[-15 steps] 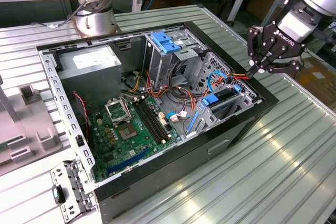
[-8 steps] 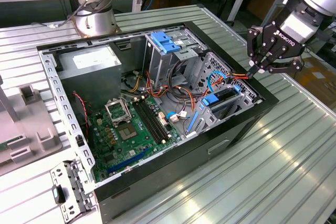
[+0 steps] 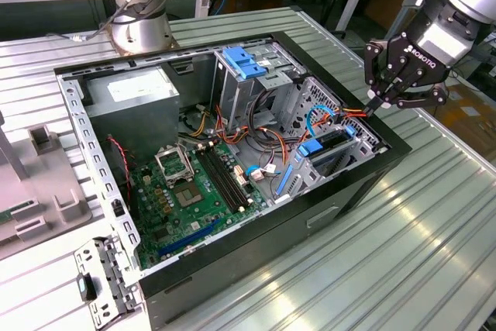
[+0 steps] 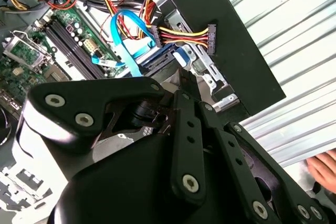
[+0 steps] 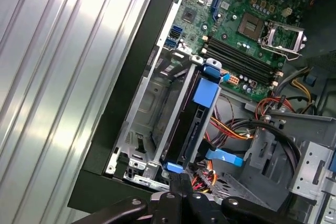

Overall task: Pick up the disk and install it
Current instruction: 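Insert the first disk wire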

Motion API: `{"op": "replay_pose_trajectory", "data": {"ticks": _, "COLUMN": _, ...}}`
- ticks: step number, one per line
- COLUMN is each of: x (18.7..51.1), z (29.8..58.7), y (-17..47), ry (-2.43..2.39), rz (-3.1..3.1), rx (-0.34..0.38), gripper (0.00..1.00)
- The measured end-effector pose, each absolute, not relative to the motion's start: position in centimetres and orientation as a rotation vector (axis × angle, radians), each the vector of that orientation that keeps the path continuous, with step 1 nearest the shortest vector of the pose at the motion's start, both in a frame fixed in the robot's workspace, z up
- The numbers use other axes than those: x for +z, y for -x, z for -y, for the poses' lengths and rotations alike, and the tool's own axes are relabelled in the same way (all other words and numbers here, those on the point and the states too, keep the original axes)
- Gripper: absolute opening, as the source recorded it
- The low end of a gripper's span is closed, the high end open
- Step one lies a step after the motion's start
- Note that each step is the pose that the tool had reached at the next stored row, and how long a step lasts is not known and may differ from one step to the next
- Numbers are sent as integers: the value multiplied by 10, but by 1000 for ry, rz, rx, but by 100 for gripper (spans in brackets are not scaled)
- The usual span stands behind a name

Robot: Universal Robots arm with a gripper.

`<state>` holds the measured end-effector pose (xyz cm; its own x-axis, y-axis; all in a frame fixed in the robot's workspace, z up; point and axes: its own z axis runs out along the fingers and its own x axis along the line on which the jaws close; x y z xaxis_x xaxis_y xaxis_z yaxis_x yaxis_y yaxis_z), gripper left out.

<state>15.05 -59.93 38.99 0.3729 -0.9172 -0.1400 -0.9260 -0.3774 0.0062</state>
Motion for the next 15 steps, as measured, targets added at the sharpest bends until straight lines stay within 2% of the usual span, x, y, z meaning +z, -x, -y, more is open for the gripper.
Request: {"op": "replay_pose_trajectory", "data": {"ticks": 15, "x": 390, "z": 599, "y": -150, "ry": 2637, "rz": -1571, "rx": 190, "gripper": 11}}
